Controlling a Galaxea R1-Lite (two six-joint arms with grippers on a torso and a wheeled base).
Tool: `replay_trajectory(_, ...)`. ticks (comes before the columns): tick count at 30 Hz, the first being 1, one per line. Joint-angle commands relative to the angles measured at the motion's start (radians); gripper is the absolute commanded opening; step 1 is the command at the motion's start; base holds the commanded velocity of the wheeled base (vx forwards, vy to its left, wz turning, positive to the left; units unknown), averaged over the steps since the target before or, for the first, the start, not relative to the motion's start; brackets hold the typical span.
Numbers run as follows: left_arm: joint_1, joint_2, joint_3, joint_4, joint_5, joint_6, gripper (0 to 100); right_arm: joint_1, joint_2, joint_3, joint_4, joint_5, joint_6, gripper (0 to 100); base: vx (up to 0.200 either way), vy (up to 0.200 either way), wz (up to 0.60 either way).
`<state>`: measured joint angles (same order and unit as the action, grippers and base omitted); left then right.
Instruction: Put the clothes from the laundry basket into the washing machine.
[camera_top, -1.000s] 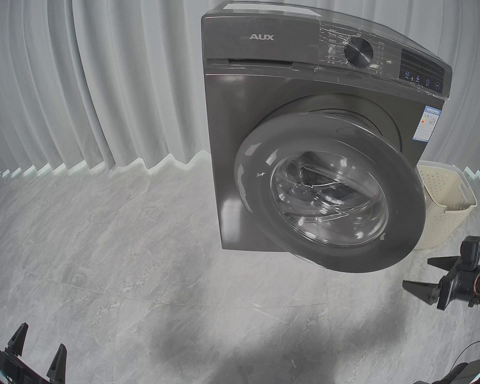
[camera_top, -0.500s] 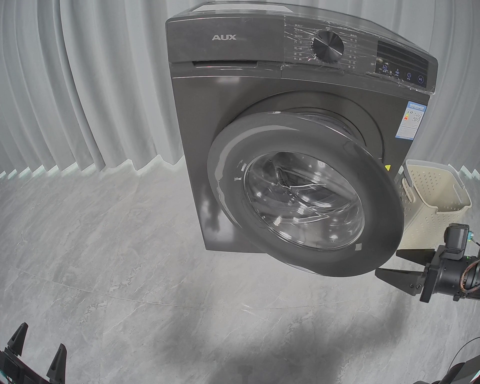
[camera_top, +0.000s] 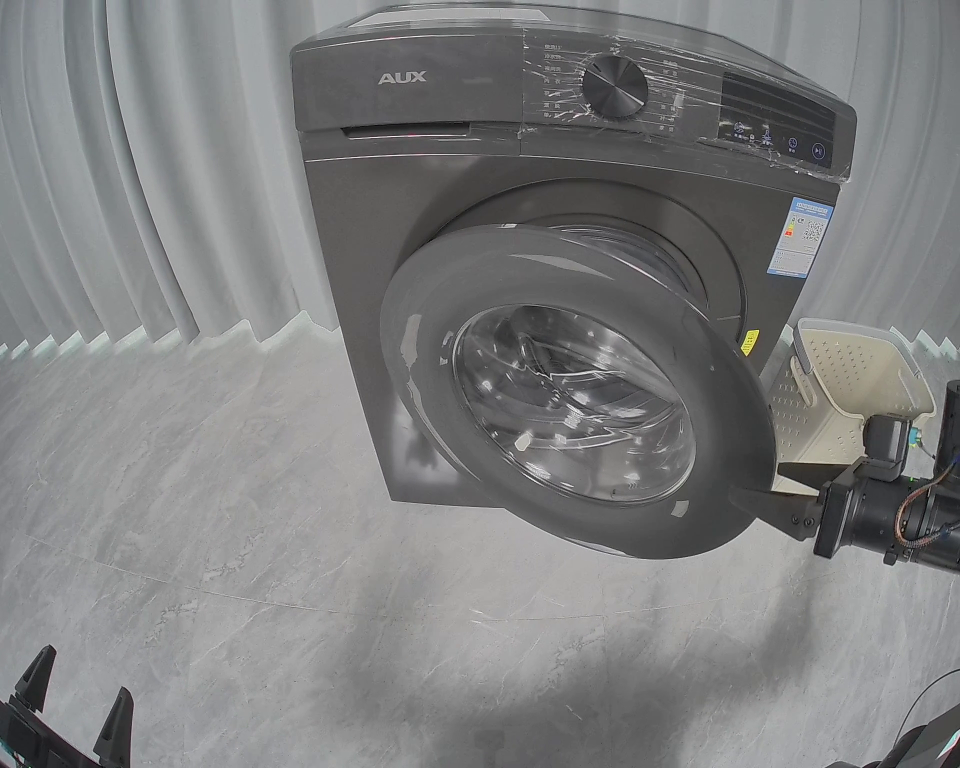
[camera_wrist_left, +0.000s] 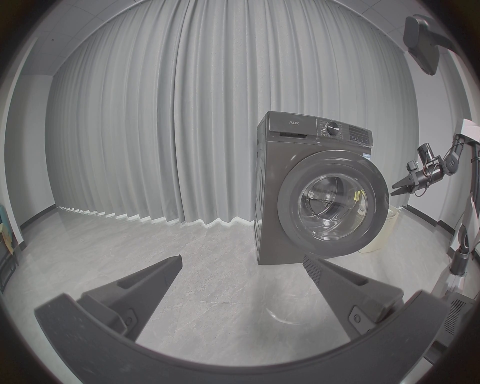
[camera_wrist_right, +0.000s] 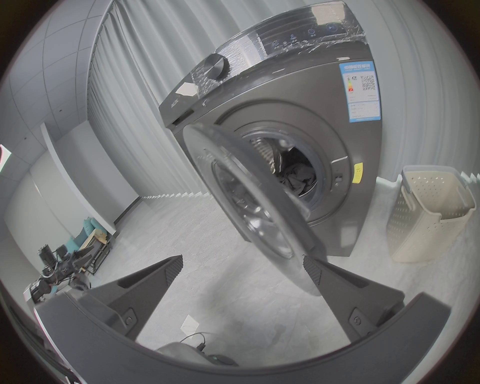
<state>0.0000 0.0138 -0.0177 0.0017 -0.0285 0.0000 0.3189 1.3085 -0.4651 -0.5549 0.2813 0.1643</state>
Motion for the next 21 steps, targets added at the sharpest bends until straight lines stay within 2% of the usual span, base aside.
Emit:
replay_trajectory(1, 0.0, -0.012, 0.018, 0.0, 0.001, -0.002, 100, -0.015, 0.014, -0.038, -0.011, -0.017, 0.001, 100, 0.0, 0.0, 0.0)
replay_trajectory(5, 0.0, -0.012, 0.018, 0.0, 0.001, 0.0, 100, -0.011, 0.008, -0.029, -0.039, -0.039, 0.0, 100, 0.0, 0.0, 0.0)
replay_trajectory(10, 0.0, -0.014, 0.018, 0.0, 0.001, 0.002, 100, 0.011, -0.012, 0.037, -0.033, -0.037, -0.009, 100, 0.0, 0.0, 0.0)
replay_trajectory(15, 0.0, -0.014, 0.018, 0.0, -0.001, 0.002, 100, 0.114, -0.074, 0.131, -0.026, -0.031, -0.011, 100, 0.0, 0.0, 0.0)
replay_trajectory(18, 0.0, -0.012, 0.018, 0.0, -0.002, 0.002, 100, 0.167, -0.075, 0.151, -0.028, -0.017, -0.008, 100, 0.0, 0.0, 0.0)
replay_trajectory(21, 0.0, -0.012, 0.018, 0.0, -0.002, 0.002, 100, 0.19, -0.063, 0.148, -0.036, -0.011, -0.005, 100, 0.0, 0.0, 0.0)
